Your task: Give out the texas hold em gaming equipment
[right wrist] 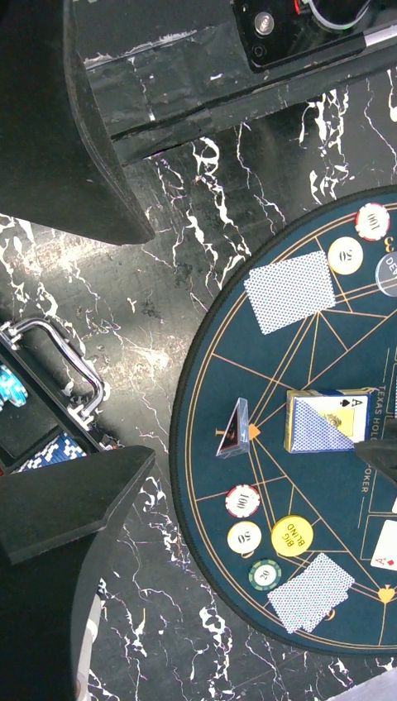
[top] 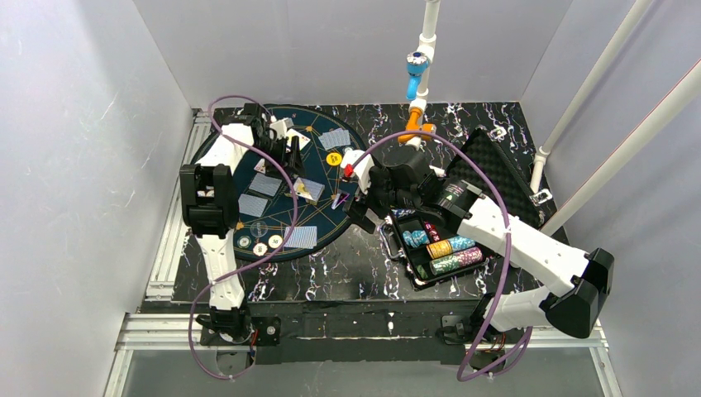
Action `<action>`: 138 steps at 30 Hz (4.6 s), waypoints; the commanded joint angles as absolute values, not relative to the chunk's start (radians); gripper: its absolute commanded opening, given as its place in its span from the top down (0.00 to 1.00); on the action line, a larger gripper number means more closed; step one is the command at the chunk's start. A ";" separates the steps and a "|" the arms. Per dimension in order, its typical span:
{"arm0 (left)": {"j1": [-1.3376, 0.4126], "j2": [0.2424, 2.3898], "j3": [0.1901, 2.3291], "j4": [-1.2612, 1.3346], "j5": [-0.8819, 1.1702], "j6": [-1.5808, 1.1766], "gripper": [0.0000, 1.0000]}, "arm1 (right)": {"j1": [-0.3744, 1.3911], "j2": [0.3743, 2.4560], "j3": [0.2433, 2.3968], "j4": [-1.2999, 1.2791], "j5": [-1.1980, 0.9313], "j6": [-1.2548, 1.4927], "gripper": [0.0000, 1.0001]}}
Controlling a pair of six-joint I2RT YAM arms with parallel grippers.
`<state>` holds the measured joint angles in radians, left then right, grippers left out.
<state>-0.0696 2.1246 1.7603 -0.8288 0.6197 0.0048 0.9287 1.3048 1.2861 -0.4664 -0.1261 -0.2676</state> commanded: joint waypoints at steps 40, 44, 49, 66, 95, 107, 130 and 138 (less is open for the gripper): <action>-0.454 1.966 1.618 -0.741 0.354 0.199 0.24 | 0.902 1.239 1.302 -0.449 -0.123 -0.284 0.02; -0.474 2.004 1.628 -0.724 0.313 0.198 0.27 | 0.898 1.230 1.298 -0.458 -0.120 -0.285 0.02; -0.486 2.058 1.658 -0.705 0.243 0.174 0.35 | 0.890 1.226 1.295 -0.464 -0.123 -0.284 0.02; -0.482 2.058 1.756 -0.744 0.320 0.107 1.00 | 0.876 1.220 1.264 -0.446 -0.142 -0.276 0.02; 0.247 2.242 2.156 -1.032 0.286 0.343 1.00 | 0.874 1.227 1.221 -0.420 -0.128 -0.272 0.02; 0.229 2.295 2.120 -0.984 0.246 0.285 1.00 | 0.874 1.250 1.232 -0.429 -0.135 -0.270 0.02; 0.186 2.284 2.002 -0.899 0.181 0.271 0.59 | 0.874 1.248 1.241 -0.453 -0.141 -0.263 0.02; 0.186 2.264 1.995 -0.899 0.201 0.269 0.35 | 0.874 1.247 1.241 -0.449 -0.146 -0.264 0.02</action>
<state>0.1822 2.3035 2.0033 -0.8860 0.1913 0.2695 0.8772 1.2518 1.2201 -0.4706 -0.1345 -0.2657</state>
